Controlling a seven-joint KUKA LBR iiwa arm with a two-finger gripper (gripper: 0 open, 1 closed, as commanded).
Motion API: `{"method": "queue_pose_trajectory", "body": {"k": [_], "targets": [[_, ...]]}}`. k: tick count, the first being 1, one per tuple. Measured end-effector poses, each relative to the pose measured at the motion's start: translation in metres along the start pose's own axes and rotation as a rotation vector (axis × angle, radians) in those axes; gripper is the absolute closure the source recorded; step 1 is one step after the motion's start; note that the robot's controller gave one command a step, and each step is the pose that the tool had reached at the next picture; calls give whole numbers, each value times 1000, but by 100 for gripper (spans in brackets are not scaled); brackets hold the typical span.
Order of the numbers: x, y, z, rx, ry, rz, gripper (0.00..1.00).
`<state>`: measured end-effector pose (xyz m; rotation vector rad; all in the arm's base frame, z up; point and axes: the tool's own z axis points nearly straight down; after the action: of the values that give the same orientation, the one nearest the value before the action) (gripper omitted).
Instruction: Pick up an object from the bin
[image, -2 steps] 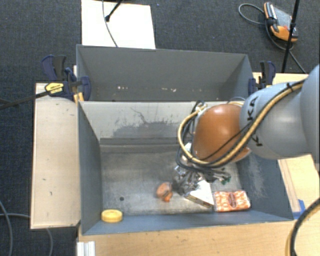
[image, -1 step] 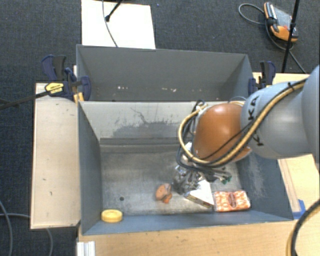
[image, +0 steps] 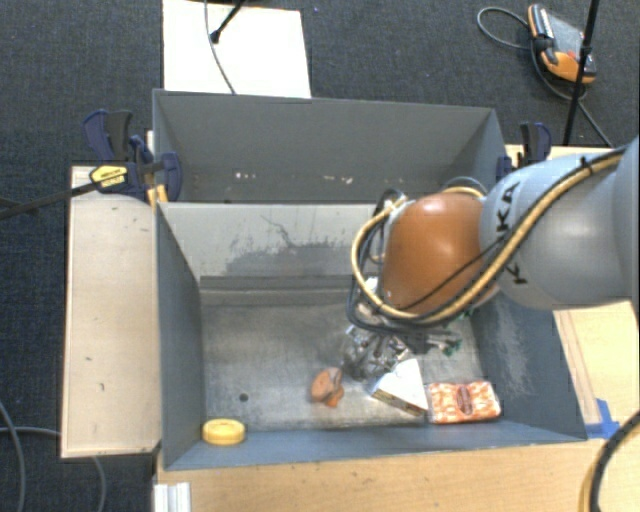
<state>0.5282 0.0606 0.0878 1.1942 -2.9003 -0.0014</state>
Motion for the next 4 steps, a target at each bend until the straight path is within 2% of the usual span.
{"method": "queue_pose_trajectory", "body": {"k": [1, 2, 3, 4], "targets": [[-22, -3, -21, 6, -9, -146, 100], [-6, 10, -46, 2, -6, 96, 0], [-6, 10, -45, 2, -6, 96, 0], [5, 22, -62, 1, -2, 64, 0]]}}
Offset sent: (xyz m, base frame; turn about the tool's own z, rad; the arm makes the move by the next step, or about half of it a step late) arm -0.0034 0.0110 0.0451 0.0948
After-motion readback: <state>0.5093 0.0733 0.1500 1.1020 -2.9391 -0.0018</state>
